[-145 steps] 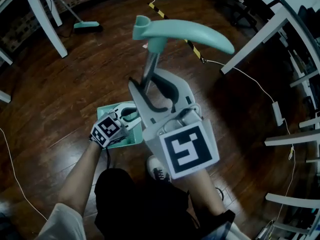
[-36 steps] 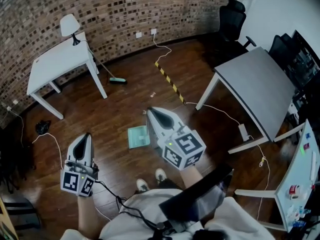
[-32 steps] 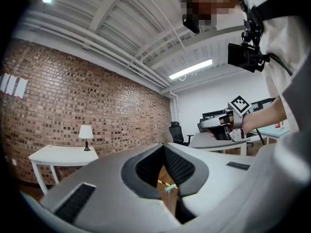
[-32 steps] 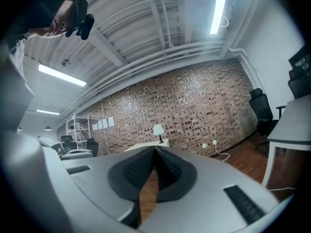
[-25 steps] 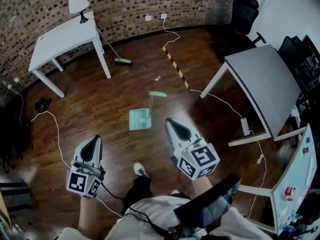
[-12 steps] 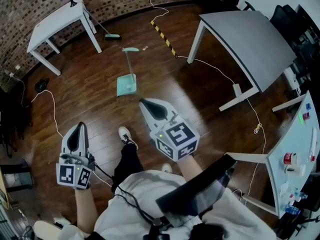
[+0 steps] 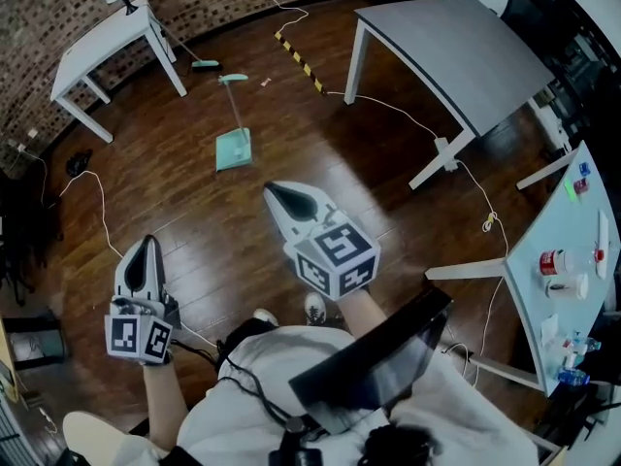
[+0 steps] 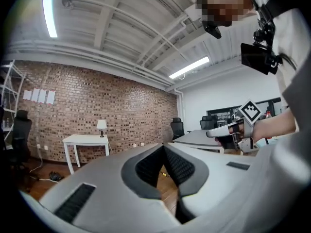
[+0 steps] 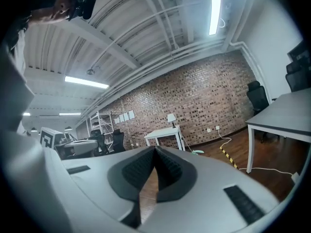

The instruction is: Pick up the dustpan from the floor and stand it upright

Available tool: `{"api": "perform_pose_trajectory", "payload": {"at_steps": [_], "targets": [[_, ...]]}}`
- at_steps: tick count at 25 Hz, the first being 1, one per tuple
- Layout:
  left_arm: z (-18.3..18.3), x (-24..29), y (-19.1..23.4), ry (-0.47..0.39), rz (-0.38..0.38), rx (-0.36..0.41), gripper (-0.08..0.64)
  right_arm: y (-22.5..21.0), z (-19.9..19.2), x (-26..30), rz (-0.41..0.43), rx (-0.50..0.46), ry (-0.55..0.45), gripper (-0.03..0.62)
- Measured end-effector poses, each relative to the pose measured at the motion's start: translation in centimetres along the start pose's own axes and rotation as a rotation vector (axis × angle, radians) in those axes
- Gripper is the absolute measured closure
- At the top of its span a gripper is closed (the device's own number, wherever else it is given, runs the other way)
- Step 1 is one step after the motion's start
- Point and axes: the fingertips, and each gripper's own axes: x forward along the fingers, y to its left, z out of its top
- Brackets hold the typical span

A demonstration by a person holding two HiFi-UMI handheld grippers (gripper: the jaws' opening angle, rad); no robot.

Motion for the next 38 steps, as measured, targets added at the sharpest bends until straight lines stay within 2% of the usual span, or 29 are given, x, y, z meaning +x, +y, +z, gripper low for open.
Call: {"api": "perform_pose_trajectory", "payload": {"at_steps": [3,6,11,14,17,24,38], "targets": [[1.4,-0.9,0.4,-0.035,-0.030,0.015,0.558,2.5,1.1,0.6,0.022,-0.005,-0.030,0.607],[2.4,-2.2,0.7,-0.058,-0.041,0.064,0.558,5.5,1.6,1.4,0.051,-0.029,-0.038,0.607],[3.9,-3.2,4.1,-0.115,0.036,0.037,0.558,8.4,3.8,3.4,0.083,-0.110,-0.092,0.607],[4.2,-2.9,4.7,-0.134,0.052,0.033,0.558,9.4,5.2,4.1,0.103,-0.176,-0.109,0.608],[4.5,-2.4,4.4,-0.150,0.033,0.049,0.558,9.7,6.3,4.7,0.113,-0.209,-0.120,0.609],[5.1,-1.6,4.1,-0.163,0.002,0.079,0.558,9.7,7.0,5.4,0.113,-0.215,-0.135,0.609],[4.8,-1.1,4.3,-0.159,0.002,0.064,0.558,9.5,7.1,5.3,0.113,-0.220,-0.146,0.609]]}}
